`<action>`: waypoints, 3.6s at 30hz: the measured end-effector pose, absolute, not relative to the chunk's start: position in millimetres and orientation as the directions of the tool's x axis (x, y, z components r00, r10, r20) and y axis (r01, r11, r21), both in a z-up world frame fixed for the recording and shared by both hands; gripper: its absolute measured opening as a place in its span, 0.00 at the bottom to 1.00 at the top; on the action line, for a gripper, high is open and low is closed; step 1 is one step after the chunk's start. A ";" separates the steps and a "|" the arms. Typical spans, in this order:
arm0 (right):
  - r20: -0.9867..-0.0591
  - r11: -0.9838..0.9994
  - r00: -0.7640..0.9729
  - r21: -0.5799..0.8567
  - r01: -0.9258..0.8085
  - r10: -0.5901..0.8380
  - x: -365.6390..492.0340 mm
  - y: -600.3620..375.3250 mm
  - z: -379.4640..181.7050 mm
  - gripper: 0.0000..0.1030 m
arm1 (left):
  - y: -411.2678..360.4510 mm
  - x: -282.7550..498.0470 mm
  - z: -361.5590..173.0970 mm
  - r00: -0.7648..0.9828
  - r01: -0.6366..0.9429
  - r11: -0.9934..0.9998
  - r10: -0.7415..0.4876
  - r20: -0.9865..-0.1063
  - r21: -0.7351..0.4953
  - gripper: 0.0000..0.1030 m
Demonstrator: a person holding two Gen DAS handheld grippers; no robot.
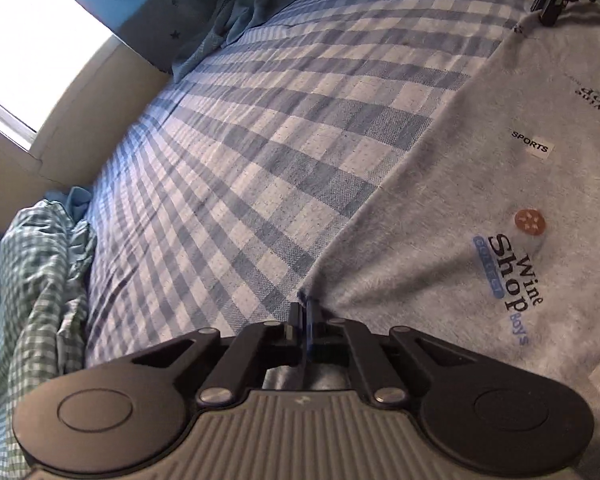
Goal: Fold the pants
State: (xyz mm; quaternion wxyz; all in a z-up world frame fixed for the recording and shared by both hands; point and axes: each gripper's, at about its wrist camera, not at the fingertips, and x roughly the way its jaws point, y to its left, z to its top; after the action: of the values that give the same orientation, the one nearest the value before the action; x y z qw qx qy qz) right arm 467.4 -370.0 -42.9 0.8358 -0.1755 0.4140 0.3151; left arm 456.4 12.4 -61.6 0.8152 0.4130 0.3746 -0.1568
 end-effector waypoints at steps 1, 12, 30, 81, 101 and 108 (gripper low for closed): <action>-0.800 0.736 0.476 -0.064 -0.674 0.366 463.5 -366.1 -40.6 0.01 | 12.1 455.6 -59.8 0.676 0.553 0.619 0.059 -0.735 0.558 0.00; -0.690 0.808 0.687 -0.261 -0.528 0.226 499.5 -350.3 -4.6 0.00 | 12.5 485.3 -15.2 0.802 0.397 0.656 0.094 -0.590 0.643 0.00; -0.707 0.805 0.599 -0.072 -0.590 0.376 523.9 -345.2 -34.0 0.66 | 69.8 521.5 -30.6 0.631 0.460 0.812 -0.013 -0.776 0.361 0.62; -0.486 0.641 0.870 -0.640 -0.423 0.089 62.8 -236.2 -38.8 0.00 | 24.1 154.7 -72.5 0.966 0.258 0.334 -0.080 -0.246 0.906 0.02; -0.559 0.719 0.819 -0.518 -0.464 0.126 41.7 -241.8 -56.5 0.18 | 50.7 139.1 -48.5 0.871 0.411 0.641 -0.068 -0.486 0.648 0.94; -0.487 0.904 0.863 -0.297 -0.309 0.135 14.0 -299.0 -35.0 0.89 | 13.3 130.1 -2.2 0.879 0.338 0.859 -0.143 -0.455 0.383 1.00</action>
State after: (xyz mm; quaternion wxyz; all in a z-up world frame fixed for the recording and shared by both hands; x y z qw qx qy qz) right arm 14.0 -299.0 -35.0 0.9471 -0.1856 0.2342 0.1170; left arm 130.1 13.3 -2.2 0.9411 0.2322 0.2099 -0.1279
